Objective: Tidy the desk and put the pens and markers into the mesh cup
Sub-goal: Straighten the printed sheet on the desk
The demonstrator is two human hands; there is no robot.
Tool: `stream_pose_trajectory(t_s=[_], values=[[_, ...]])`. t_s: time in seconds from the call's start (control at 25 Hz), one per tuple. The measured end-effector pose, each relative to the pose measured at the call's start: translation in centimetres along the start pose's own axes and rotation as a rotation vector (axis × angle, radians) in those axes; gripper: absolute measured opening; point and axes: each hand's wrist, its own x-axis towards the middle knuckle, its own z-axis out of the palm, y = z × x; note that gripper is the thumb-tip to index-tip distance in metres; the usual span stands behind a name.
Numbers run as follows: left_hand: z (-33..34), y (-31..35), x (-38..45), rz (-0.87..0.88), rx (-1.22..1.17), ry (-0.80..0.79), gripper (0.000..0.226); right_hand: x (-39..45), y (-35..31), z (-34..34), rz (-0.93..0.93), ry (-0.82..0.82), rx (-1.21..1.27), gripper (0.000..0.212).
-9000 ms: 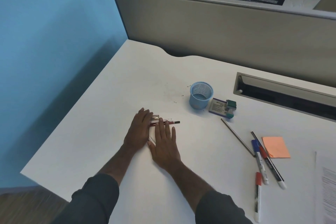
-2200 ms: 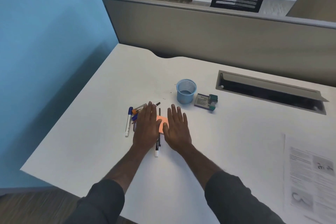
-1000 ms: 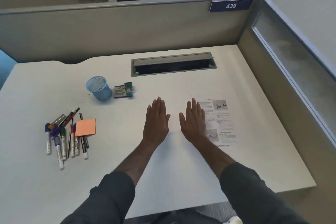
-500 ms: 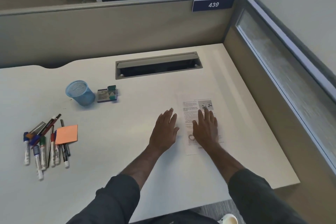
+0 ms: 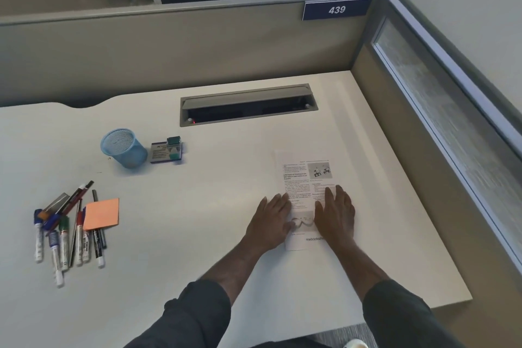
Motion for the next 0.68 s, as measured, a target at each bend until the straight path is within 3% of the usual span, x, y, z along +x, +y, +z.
stream_pose_trajectory(t_s=[0.24, 0.44, 0.68], values=[[-0.3, -2.8, -2.2, -0.046, 0.026, 0.053, 0.059, -0.8, -2.7, 0.6, -0.077, 0.012, 0.006, 0.044], [-1.0, -6.6, -5.6, -0.087, 0.1, 0.05, 0.056, -2.3, -5.5, 1.6, -0.189, -0.02, 0.01, 0.06], [-1.1, -9.9, -9.3, -0.169, 0.04, 0.087, 0.052, -3.8, -9.3, 2.8, -0.269, -0.019, 0.054, 0.056]])
